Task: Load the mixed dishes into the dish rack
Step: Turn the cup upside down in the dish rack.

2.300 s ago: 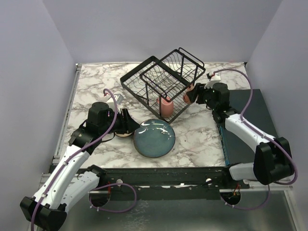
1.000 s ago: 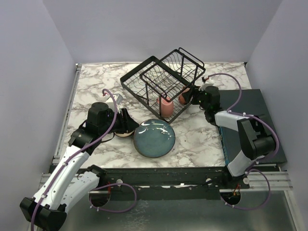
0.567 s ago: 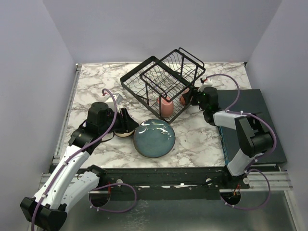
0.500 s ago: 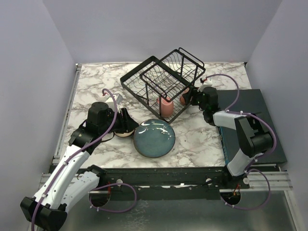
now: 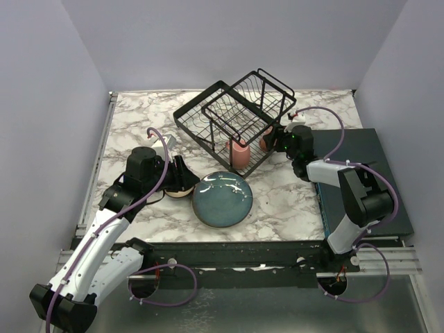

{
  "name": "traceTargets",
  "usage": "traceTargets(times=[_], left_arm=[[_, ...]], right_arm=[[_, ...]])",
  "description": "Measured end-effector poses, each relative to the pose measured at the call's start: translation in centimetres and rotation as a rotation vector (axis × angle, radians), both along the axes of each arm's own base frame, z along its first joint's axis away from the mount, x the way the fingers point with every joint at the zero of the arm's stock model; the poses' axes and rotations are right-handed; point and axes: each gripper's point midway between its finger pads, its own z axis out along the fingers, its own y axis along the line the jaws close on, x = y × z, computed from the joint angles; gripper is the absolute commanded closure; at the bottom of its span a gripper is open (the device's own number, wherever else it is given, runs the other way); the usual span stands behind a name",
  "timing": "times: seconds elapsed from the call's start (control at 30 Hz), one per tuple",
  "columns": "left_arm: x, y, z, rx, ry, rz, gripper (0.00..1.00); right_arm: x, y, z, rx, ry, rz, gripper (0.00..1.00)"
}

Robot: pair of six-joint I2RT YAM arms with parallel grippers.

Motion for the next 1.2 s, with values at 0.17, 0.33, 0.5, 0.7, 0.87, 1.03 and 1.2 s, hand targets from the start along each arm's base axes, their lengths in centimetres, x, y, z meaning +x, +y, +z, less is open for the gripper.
traceTargets(times=[0.17,0.33,0.5,0.7,0.87,1.03,1.2], left_arm=[[0.0,0.0,0.0,0.0,-0.001,0.0,0.53],[0.0,0.0,0.0,0.0,-0.001,0.0,0.51],[0.0,0.0,0.0,0.0,0.0,0.0,0.49],[0.0,0.0,0.0,0.0,0.0,0.0,0.46],[0.0,0.0,0.0,0.0,-0.001,0.0,0.45],[0.0,0.0,0.0,0.0,-0.001,0.0,0.44],[0.0,0.0,0.0,0.0,0.0,0.0,0.43]], right_arm=[[0.0,0.0,0.2,0.0,-0.004,0.0,0.26],[0.0,0.0,1.7,0.01,-0.037,-0.001,0.21],[0.0,-0.1,2.2,0.009,-0.048,-0.001,0.2],[-0.6,-0.3,2.9,0.012,-0.06,-0.002,0.19],[-1.3,-0.6,5.6,0.033,-0.126,-0.005,0.19],[-2.4,-1.0,6.7,0.041,-0.156,-0.012,0.19],[-3.7,-1.7,6.4,0.038,-0.154,-0.026,0.19]])
